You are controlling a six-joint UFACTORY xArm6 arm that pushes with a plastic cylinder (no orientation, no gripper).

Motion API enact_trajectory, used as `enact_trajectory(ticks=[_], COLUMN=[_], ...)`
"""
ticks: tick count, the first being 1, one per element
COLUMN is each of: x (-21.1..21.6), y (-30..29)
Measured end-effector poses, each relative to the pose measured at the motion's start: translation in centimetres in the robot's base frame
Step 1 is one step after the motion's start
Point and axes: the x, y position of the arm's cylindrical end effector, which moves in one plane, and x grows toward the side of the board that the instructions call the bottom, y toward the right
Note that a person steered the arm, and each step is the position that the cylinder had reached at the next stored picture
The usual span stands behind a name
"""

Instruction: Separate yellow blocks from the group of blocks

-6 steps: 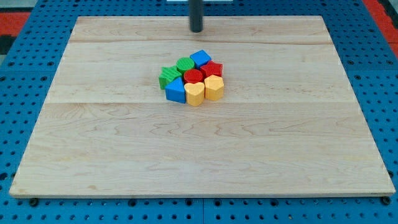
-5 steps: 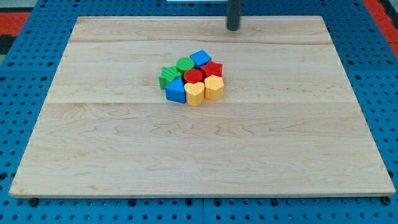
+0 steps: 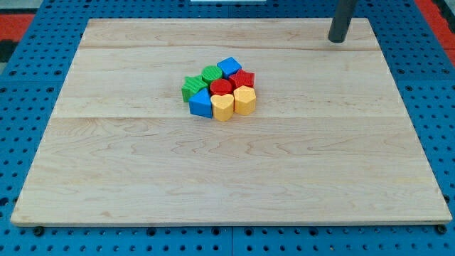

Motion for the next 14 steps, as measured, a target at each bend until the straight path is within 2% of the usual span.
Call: enact_trajectory(ticks=[2,4,7,9,11,12,13,14], x=[2.6,8.9,8.8,4.7,1.4,1.3,4.6,8.2], y=[3.2,6.9,7.2,8.2,3.9,-0.4,-5.1,-6.8])
